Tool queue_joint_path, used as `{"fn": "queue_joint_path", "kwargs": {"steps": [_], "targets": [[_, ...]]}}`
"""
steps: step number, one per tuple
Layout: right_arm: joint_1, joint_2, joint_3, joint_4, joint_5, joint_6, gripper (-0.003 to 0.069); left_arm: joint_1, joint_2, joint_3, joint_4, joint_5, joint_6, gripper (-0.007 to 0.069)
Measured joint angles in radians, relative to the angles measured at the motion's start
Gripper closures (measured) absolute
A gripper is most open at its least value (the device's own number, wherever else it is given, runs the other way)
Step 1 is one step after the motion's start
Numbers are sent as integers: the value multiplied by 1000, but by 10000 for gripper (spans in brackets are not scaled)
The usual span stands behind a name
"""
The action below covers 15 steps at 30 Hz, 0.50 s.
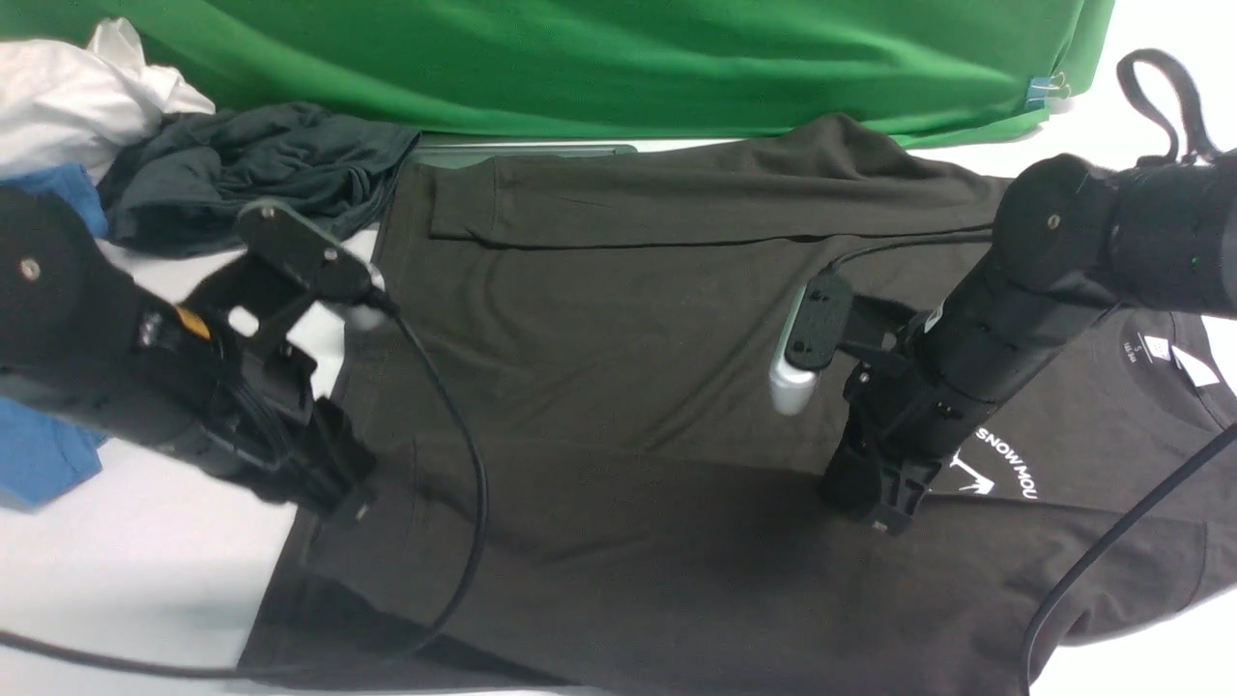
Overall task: Fold a long-sleeved shirt on a white desktop.
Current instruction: 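Fold the left side of the black T-shirt inward over its body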
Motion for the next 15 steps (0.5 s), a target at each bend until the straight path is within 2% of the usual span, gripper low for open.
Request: {"fn": "queue_joint_path", "kwargs": {"steps": [6,11,15], "targets": [[0,-2,-1,-50,-80,110,632,0,7,-49,8,-38,-25,588],[0,-2,-1,-52,-109,151,632,0,56,-83,24,-54,-40,588],[0,-2,-1,-56,-132,187,632,0,134,-126,84,-60,-93,588]]}}
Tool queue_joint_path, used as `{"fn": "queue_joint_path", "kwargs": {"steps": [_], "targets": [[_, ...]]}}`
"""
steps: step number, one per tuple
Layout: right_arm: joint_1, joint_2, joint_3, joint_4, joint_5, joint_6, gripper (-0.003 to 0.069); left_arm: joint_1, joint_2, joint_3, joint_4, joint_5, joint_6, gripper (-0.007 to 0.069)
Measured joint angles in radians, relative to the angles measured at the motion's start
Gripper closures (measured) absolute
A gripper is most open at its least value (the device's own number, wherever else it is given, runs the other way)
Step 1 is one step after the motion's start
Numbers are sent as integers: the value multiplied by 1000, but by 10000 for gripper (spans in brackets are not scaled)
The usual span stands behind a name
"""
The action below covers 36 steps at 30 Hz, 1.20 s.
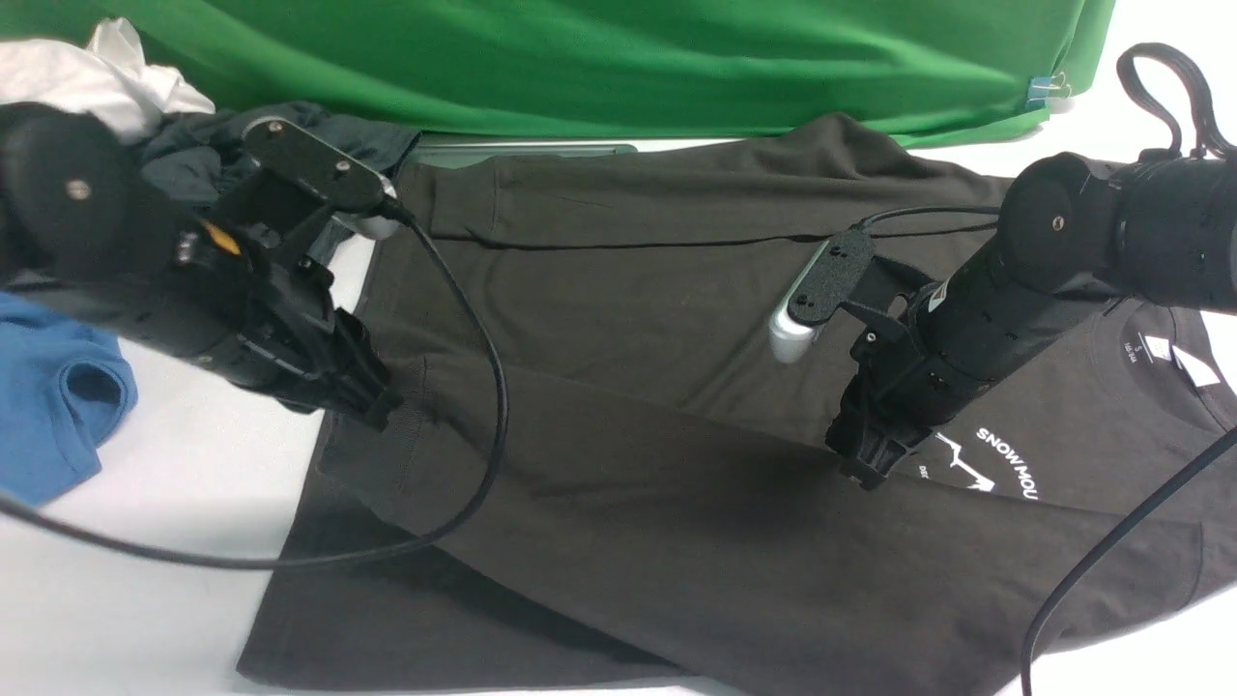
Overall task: Fold a long-sleeved shirt on a white desktop.
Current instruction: 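Fold the left side of the black T-shirt inward over its body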
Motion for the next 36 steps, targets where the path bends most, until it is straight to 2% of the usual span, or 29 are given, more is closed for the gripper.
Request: {"fn": "queue_joint_path", "kwargs": {"steps": [7,10,14,15,16,17,20,22,25,28,31,33,34,35,36], "targets": [[0,0,0,-2,-17,11,635,0,71,-62,30,-11,-25,588],[0,0,0,0,-17,-10,608,0,69,-68,30,9,-26,588],[0,1,0,46,-10,-125,301,0,38,-68,30,62,-26,588],[0,1,0,49,-10,-131,301,0,37,-68,30,62,-26,588],[0,7,-1,80,-11,-184,197,0,21,-68,30,70,-26,588],[0,13,0,113,-15,-237,137,0,9,-68,30,72,-25,588],[0,28,0,176,-22,-332,103,0,-7,-68,29,76,-14,588],[0,47,0,224,-30,-413,121,0,-18,-68,29,78,1,588],[0,61,0,240,-45,-442,162,0,-20,-68,29,79,12,588],[0,69,0,245,-50,-468,235,0,-20,-68,29,79,18,588],[0,70,0,249,-47,-503,377,0,-20,-68,29,79,25,588],[0,70,0,249,-36,-516,507,0,-20,-68,29,79,34,588],[0,70,0,249,-35,-516,519,0,-20,-68,29,79,36,588],[0,70,0,249,-21,-521,595,0,-20,-68,29,77,43,588],[0,70,0,249,-15,-521,613,0,-20,-68,29,74,45,588]]}}
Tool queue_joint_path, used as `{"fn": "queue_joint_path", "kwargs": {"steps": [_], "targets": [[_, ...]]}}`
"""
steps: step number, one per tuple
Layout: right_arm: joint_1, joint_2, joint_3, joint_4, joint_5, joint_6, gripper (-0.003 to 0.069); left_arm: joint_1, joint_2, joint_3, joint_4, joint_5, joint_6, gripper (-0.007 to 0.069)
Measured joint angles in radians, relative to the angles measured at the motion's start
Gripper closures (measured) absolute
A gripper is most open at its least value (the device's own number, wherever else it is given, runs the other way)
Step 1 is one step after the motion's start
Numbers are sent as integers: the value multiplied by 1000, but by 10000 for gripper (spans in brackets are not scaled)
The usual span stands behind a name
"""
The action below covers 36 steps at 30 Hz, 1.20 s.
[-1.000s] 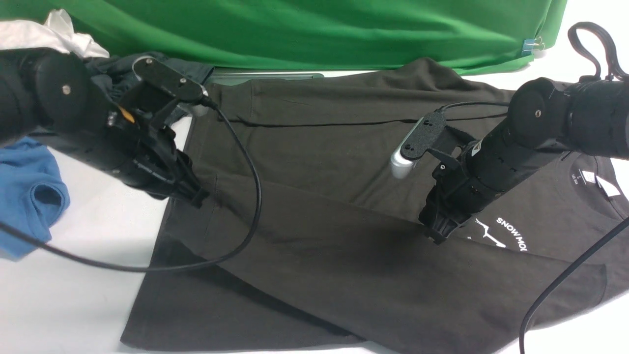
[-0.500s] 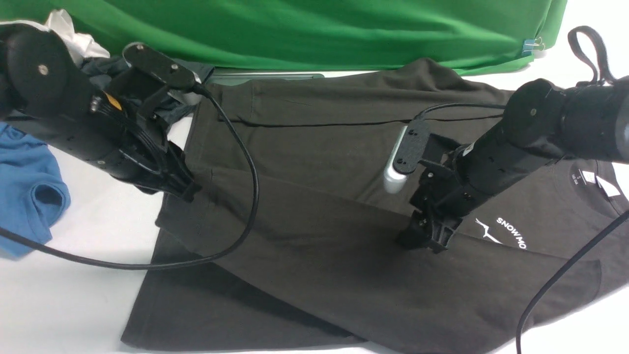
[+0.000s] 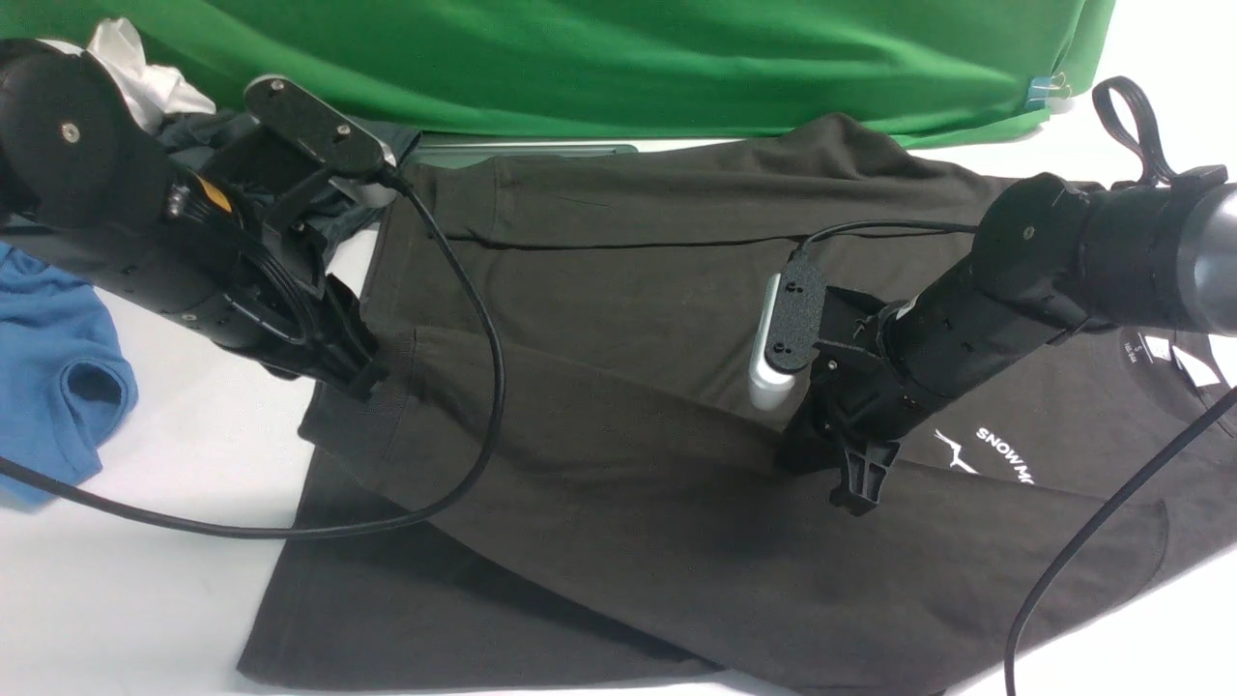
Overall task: Fold a long-sleeved shirt on a white desktop.
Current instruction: 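Fold the left side of the black T-shirt inward over its body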
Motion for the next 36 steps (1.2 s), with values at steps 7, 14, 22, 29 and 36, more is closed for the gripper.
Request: {"fn": "queue_joint_path", "kwargs": {"steps": [7,14,22,29,36], "targets": [[-8,0,-37,-26,93,52,642,0,0,0,-1,-28,4,588],[-69,-1,-76,-30,93,164,643,0,0,0,-7,-71,4,588],[-73,-1,-79,-30,1,202,643,0,82,-8,11,-150,-25,588],[-73,-1,-79,-31,-56,215,643,0,213,-95,79,-162,-94,588],[-73,-2,-79,-66,-122,294,480,0,311,-183,128,-162,-121,588]]}}
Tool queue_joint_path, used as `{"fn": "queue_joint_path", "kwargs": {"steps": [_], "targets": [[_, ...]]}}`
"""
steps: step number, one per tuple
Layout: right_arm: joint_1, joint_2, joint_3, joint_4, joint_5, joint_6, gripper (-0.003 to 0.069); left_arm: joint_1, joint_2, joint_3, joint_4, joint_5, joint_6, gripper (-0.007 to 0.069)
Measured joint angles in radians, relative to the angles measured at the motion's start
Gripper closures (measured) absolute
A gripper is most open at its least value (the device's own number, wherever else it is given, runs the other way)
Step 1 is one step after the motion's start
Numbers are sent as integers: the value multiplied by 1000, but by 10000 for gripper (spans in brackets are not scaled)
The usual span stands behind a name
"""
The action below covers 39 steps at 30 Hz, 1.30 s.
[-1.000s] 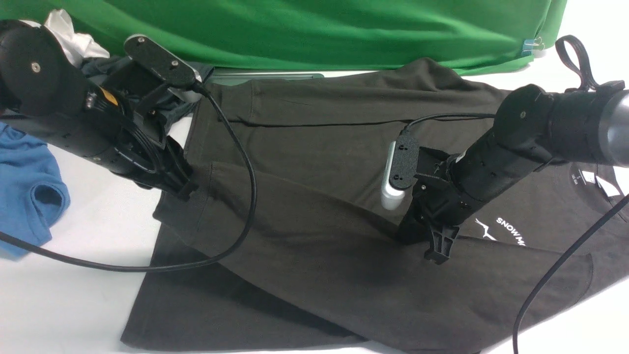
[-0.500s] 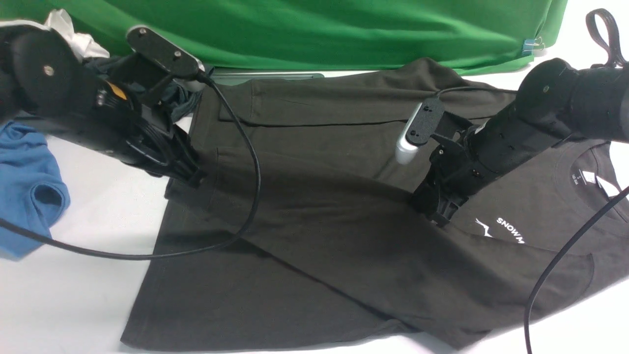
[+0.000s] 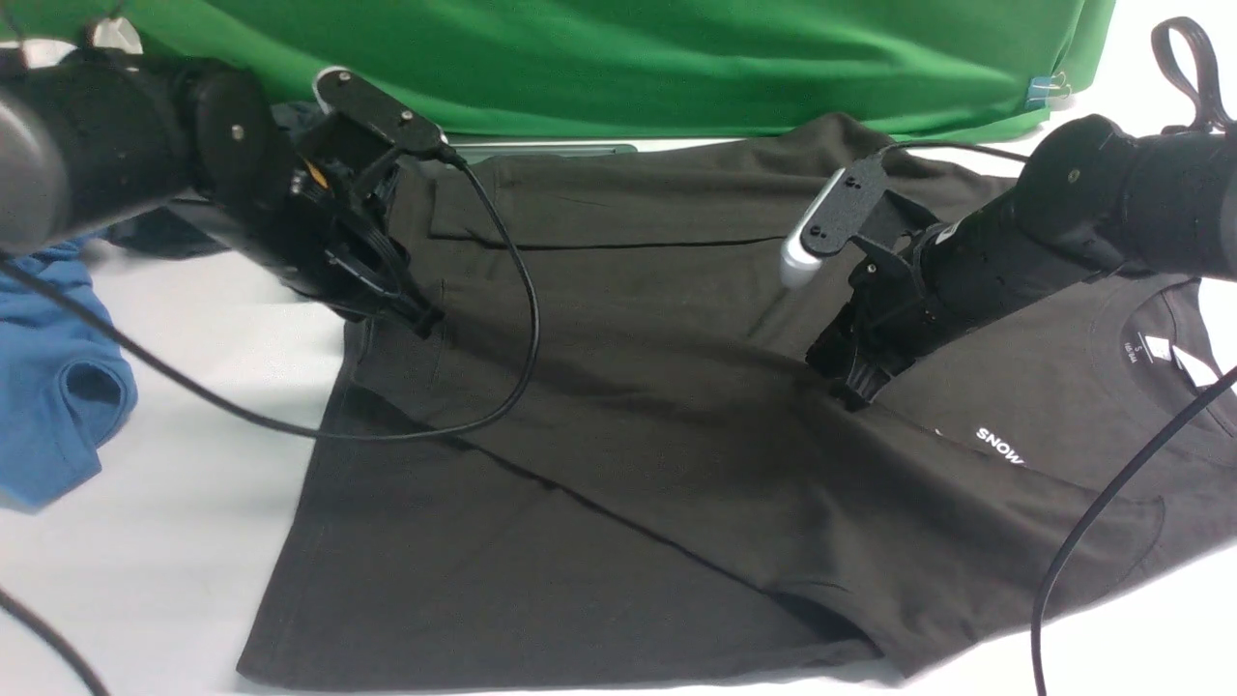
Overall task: Fold a long-sleeved shirt on a white desktop.
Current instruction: 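Fold the left side of the black T-shirt inward over its body, then grab the top left corner of the dark shirt with the left gripper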
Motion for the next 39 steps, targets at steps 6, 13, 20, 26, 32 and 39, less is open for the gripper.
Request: {"fn": "queue_joint_path", "kwargs": {"steps": [6,13,20,26,32,39], "targets": [[0,-53,0,-165,24,246,209,0,57,-27,52,-23,-5,558],[0,-261,66,-211,179,413,306,13,88,-29,67,-56,-5,337],[0,-587,294,-261,190,506,319,45,62,-32,8,-63,-65,146],[0,-828,340,-261,251,501,395,10,21,-46,-44,-63,188,449],[0,-1005,341,-260,246,477,405,6,137,-185,-108,-63,449,597],[-1,-1093,341,-260,201,448,405,6,345,-395,8,-82,596,436]]}}
